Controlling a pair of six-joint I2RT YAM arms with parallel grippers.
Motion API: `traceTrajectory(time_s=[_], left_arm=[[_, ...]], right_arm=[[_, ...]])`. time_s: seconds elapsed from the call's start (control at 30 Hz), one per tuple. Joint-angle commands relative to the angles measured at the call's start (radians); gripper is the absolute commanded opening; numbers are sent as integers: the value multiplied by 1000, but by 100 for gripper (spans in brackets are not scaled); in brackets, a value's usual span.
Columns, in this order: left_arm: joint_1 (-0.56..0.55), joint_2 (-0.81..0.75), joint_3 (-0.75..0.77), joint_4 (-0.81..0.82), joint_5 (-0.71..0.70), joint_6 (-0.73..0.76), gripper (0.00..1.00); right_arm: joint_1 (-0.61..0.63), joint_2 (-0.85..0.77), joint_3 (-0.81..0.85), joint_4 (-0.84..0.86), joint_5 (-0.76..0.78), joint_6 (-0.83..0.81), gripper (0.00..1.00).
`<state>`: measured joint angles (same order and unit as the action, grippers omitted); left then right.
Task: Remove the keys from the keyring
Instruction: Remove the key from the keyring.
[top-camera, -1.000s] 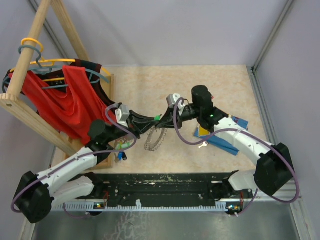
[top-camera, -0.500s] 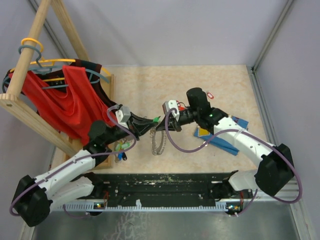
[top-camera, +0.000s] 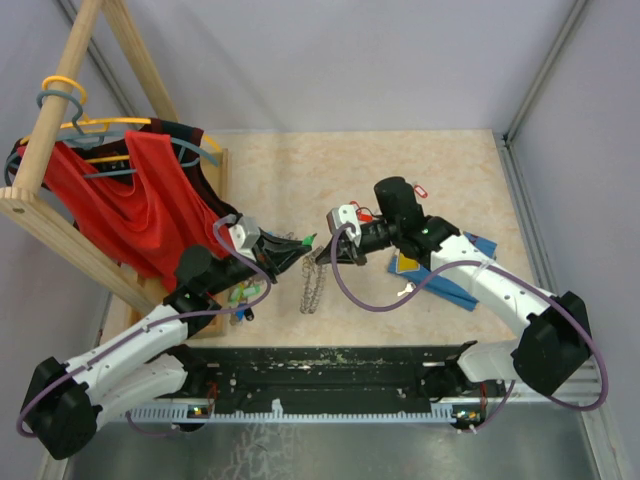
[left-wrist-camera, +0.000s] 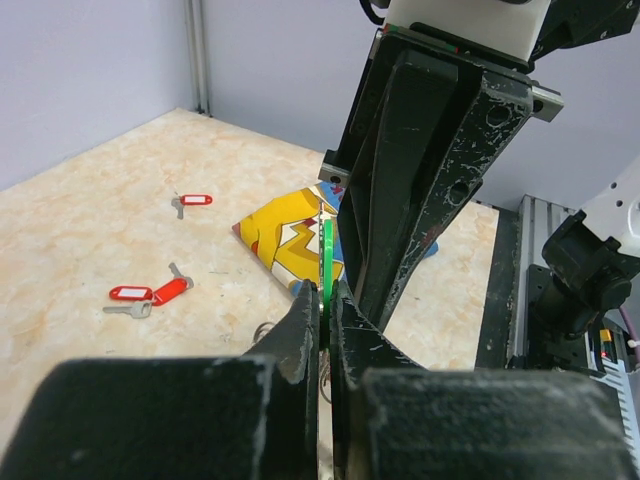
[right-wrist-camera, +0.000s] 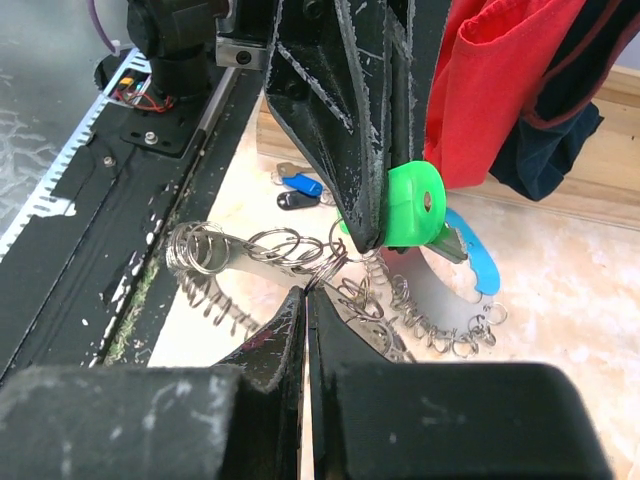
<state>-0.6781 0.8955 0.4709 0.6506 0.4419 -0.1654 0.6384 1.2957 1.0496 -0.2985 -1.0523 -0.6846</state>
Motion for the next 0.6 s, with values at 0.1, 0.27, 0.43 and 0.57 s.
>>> traceTrajectory(time_s=[0.1,0.27,0.43,0.57], left_arm=[[5,-18,-12,24,-34,20,0],[6,-32,-20,20,-35,18,0],[6,-53,-16,26,-22,13,0],[6,-58,-13,52,-12,-5,0]], right_arm=[[-26,-36,45,5,-79,33,0],[-37,-36,33,44,-88,76,0],[-67,-33,10,120,-94,164,0],[-75,-27,-12,159,-92,199,0]])
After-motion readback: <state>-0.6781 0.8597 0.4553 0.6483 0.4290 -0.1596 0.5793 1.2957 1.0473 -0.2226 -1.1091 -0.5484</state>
